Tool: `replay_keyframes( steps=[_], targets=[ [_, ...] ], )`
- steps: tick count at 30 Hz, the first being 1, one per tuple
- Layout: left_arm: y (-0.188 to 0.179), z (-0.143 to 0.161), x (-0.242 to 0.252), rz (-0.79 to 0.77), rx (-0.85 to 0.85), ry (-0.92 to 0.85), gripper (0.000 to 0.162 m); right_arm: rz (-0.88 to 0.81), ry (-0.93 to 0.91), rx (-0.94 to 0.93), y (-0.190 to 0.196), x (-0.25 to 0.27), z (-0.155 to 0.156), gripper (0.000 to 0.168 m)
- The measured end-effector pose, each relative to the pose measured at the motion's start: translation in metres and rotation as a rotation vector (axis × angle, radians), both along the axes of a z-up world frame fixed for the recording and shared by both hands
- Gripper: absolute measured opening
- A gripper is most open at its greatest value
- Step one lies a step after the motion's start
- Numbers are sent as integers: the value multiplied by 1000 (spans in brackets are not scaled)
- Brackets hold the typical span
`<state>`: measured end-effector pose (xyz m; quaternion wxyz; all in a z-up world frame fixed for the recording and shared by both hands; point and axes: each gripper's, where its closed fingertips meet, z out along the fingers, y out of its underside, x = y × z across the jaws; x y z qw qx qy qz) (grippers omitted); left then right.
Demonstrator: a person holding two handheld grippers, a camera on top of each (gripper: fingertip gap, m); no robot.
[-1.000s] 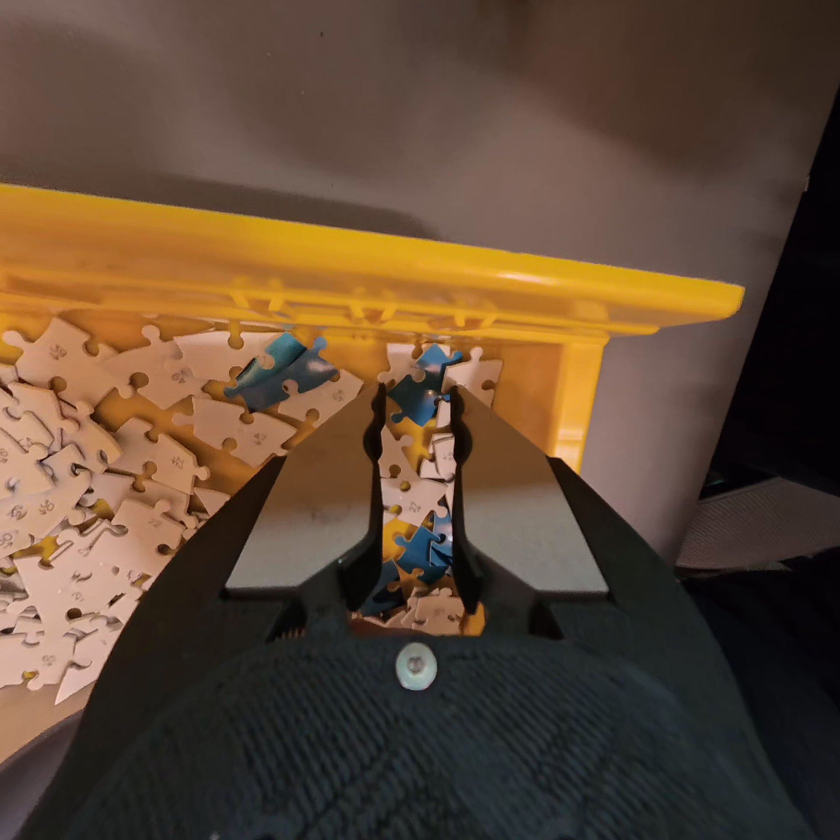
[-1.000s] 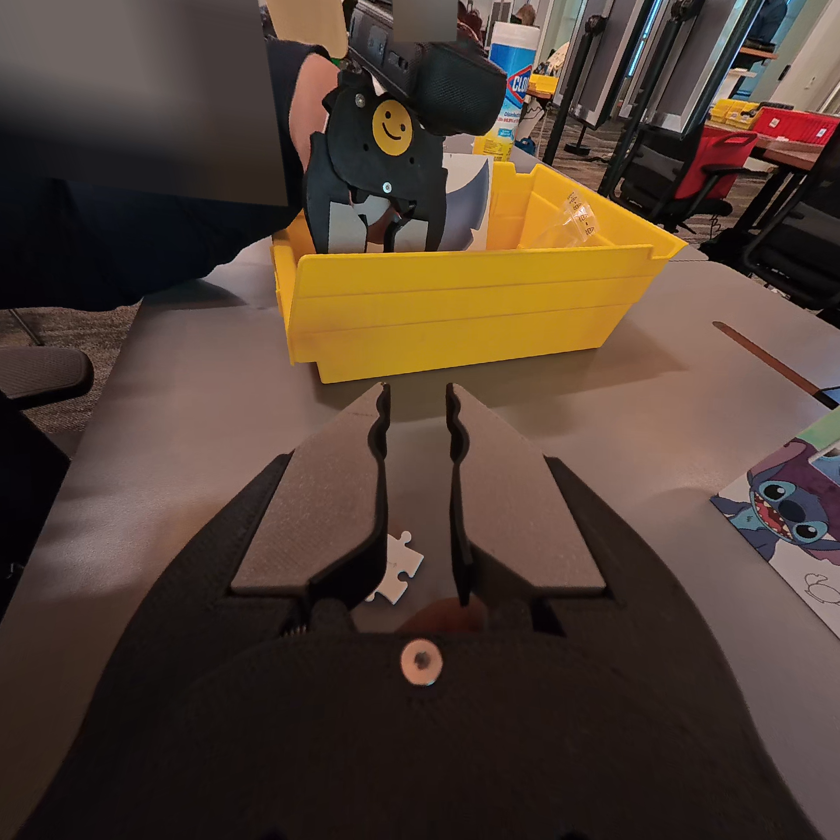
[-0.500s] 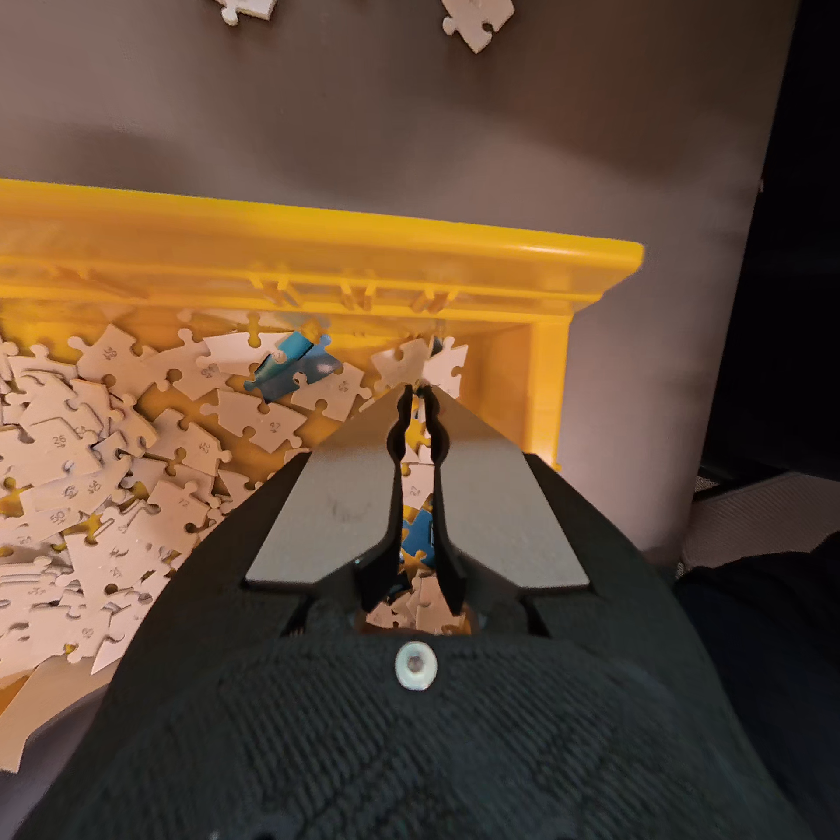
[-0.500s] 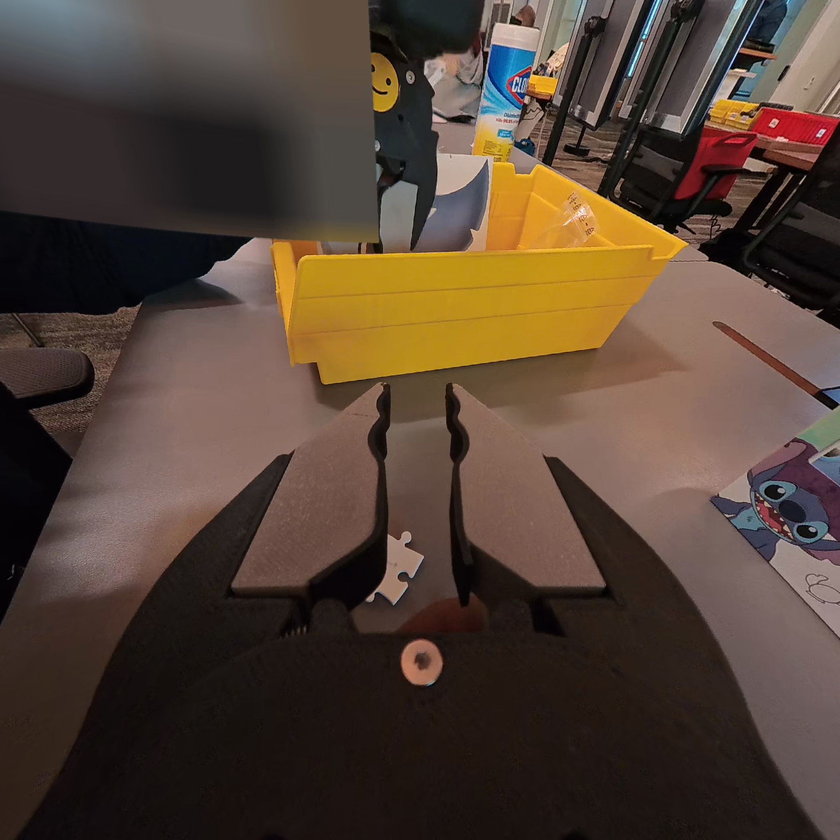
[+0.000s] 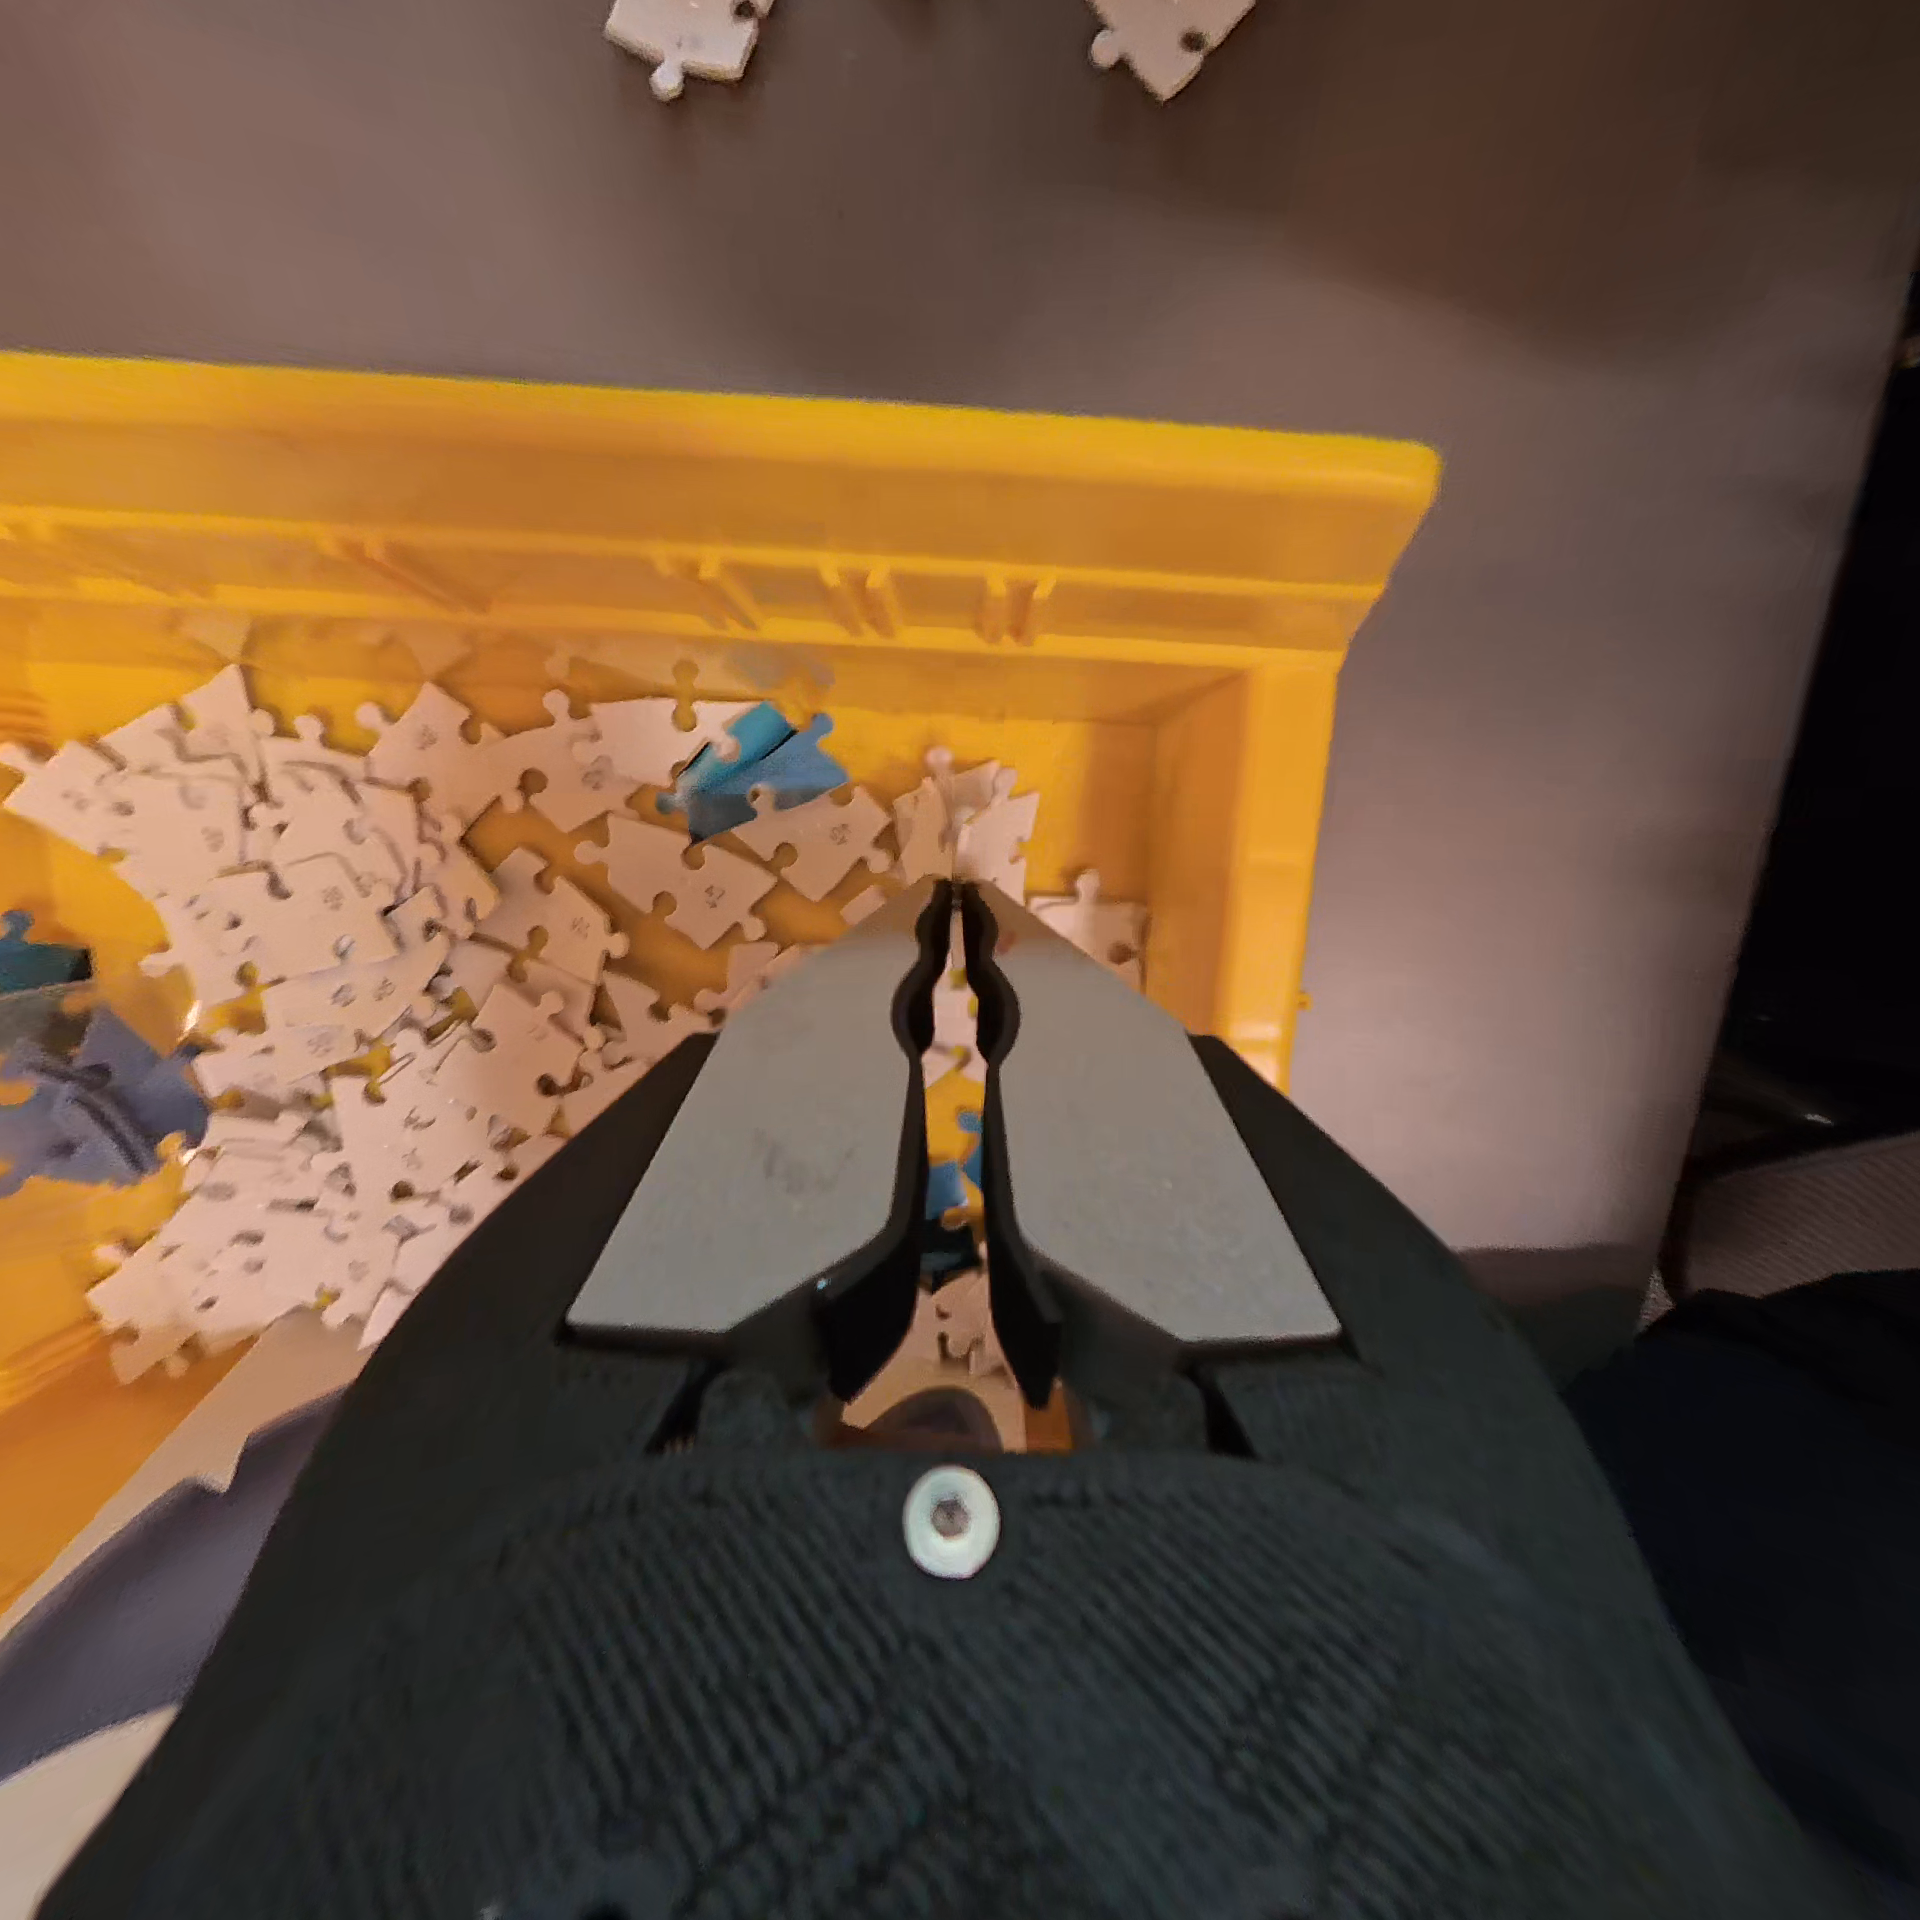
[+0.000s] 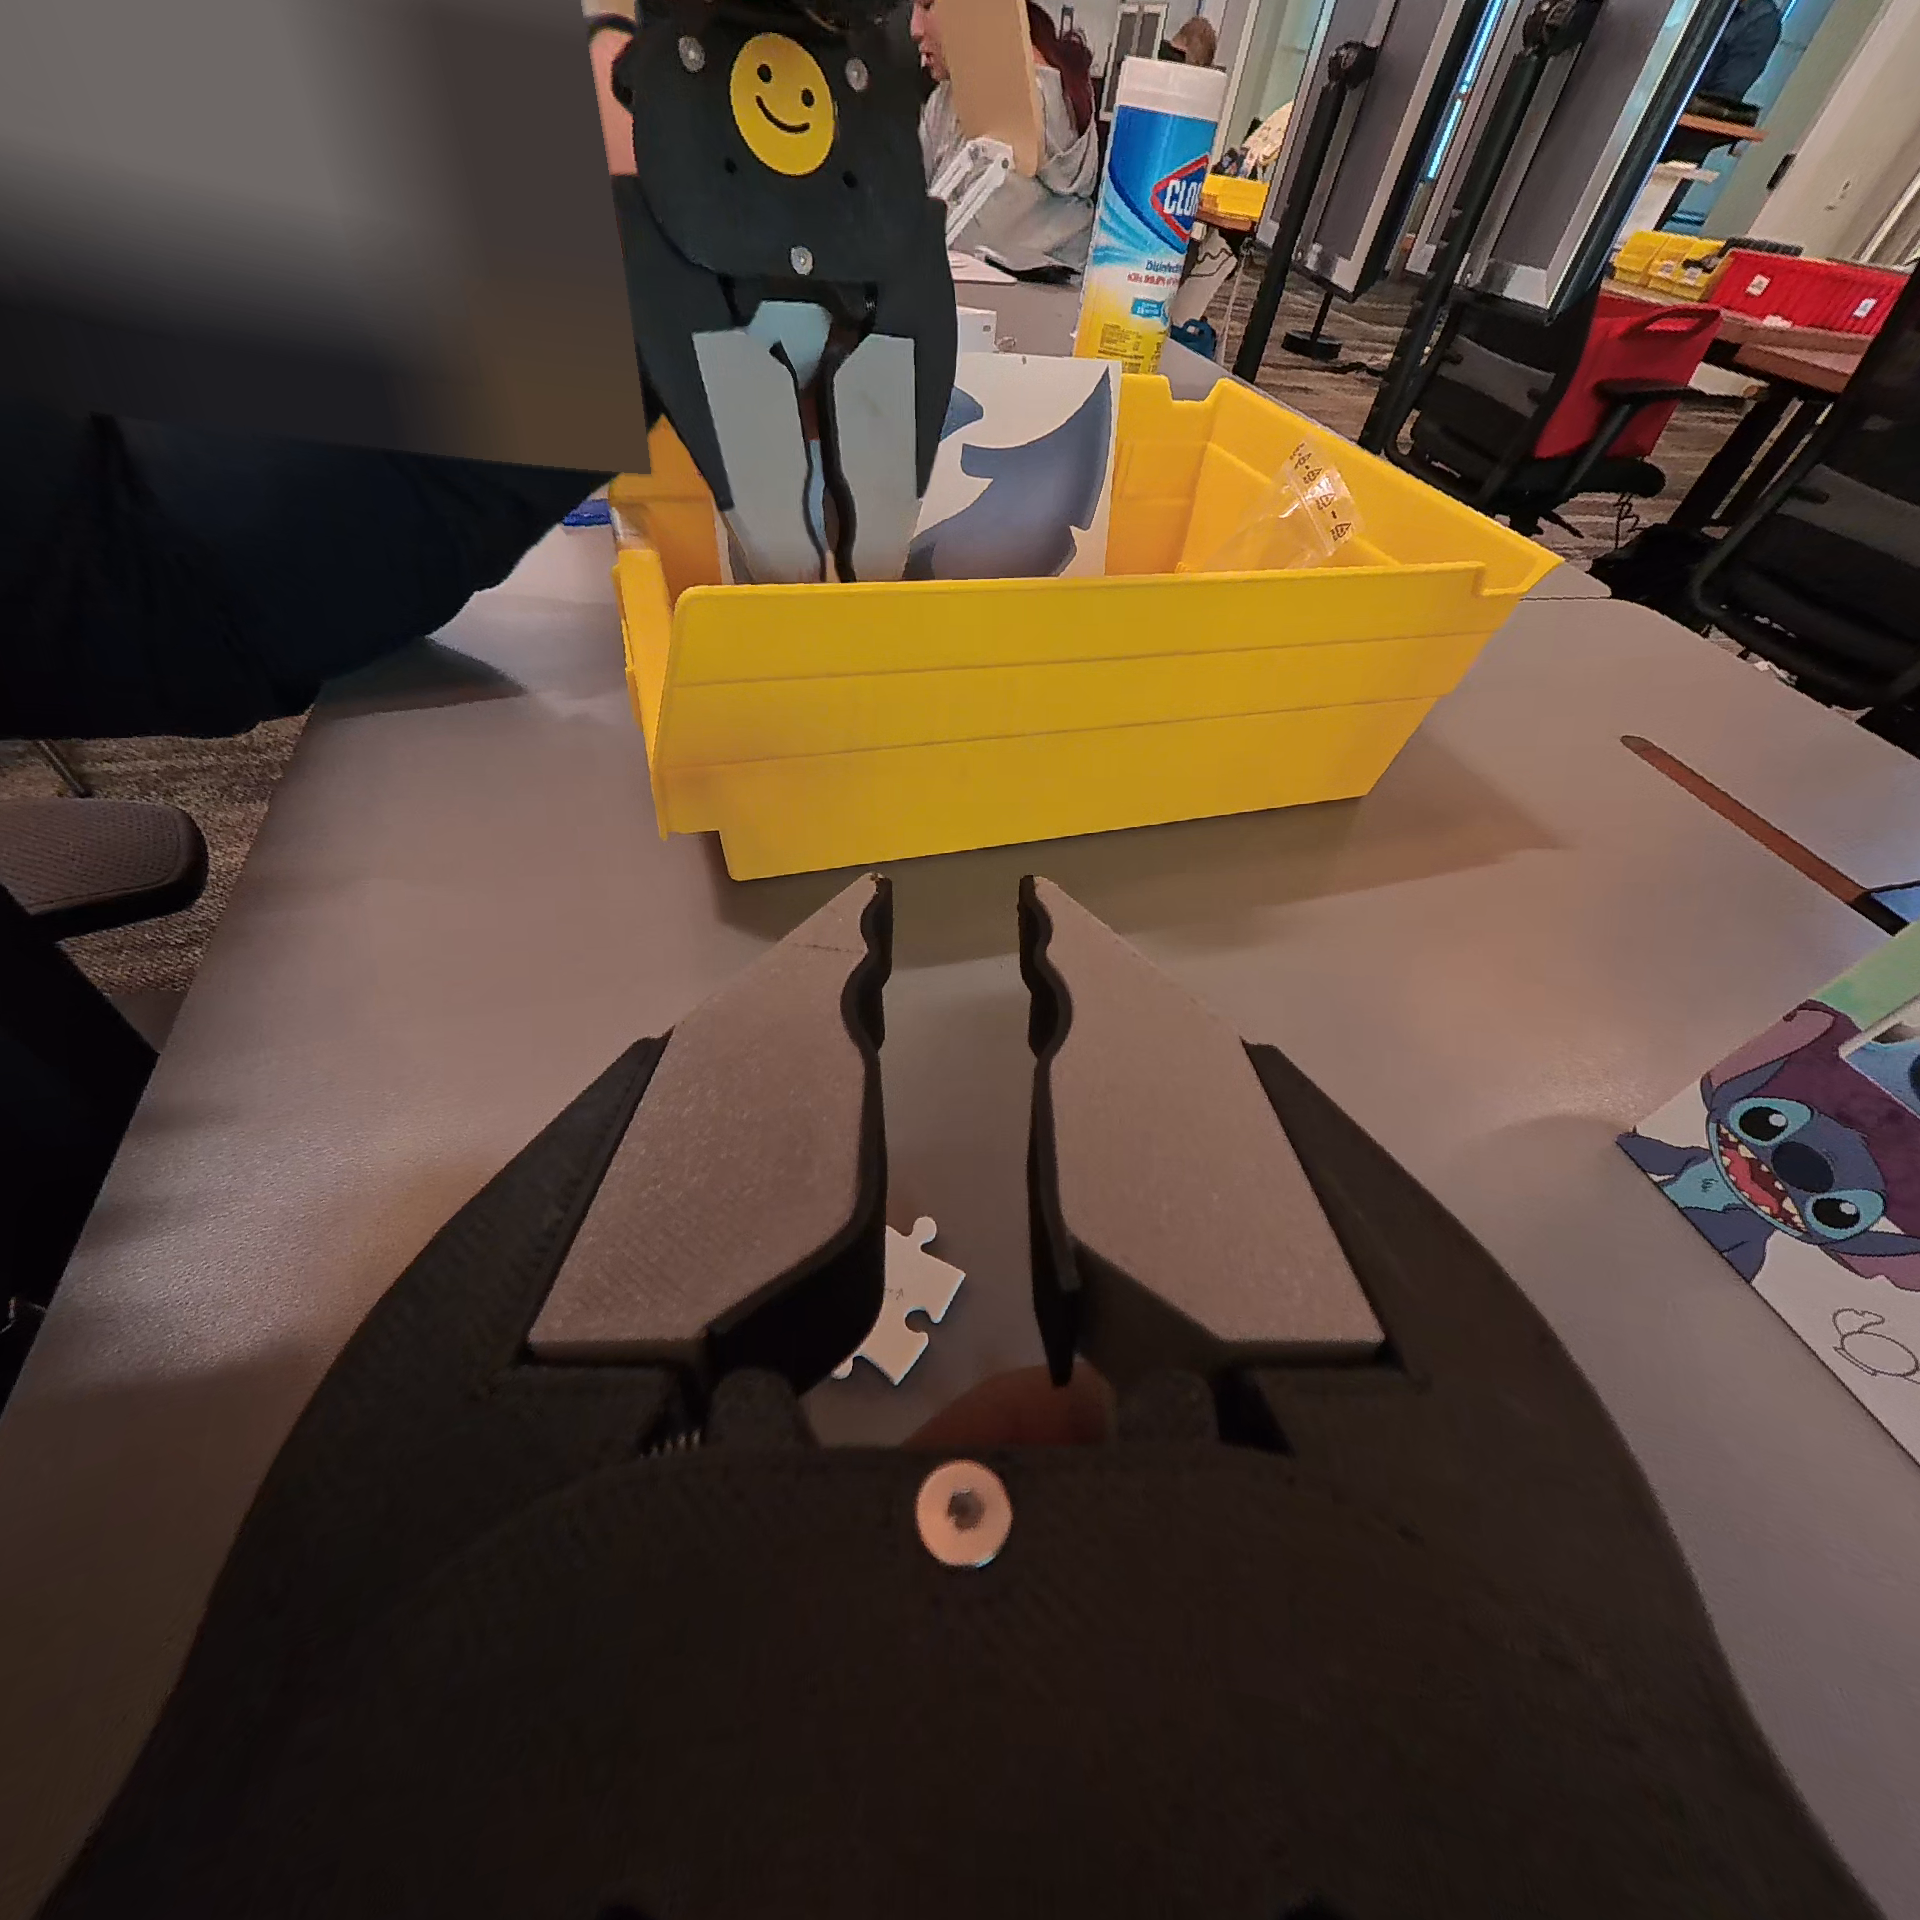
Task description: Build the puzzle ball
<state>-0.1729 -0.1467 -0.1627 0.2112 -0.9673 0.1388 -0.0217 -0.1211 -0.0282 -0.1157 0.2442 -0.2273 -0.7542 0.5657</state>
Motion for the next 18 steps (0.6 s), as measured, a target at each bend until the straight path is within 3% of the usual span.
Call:
replay_keyframes(
  steps=[5, 7, 9, 11, 18],
  targets=[
    [-11, -13, 33, -86, -104, -133, 1, -4, 0, 0, 1, -1, 0, 20],
    [-15, -24, 28, -64, -152, -110, 4, -5, 2, -1, 1, -1, 1, 20],
    [-17, -31, 21, -35, -186, -104, 17, -4, 5, -2, 1, 0, 2, 20],
    [-13, -29, 19, -14, -163, -132, 24, -2, 9, -2, 1, 1, 3, 20],
    [-5, -15, 12, 6, -62, -104, 25, 2, 9, -1, 0, 2, 3, 20]
  ],
)
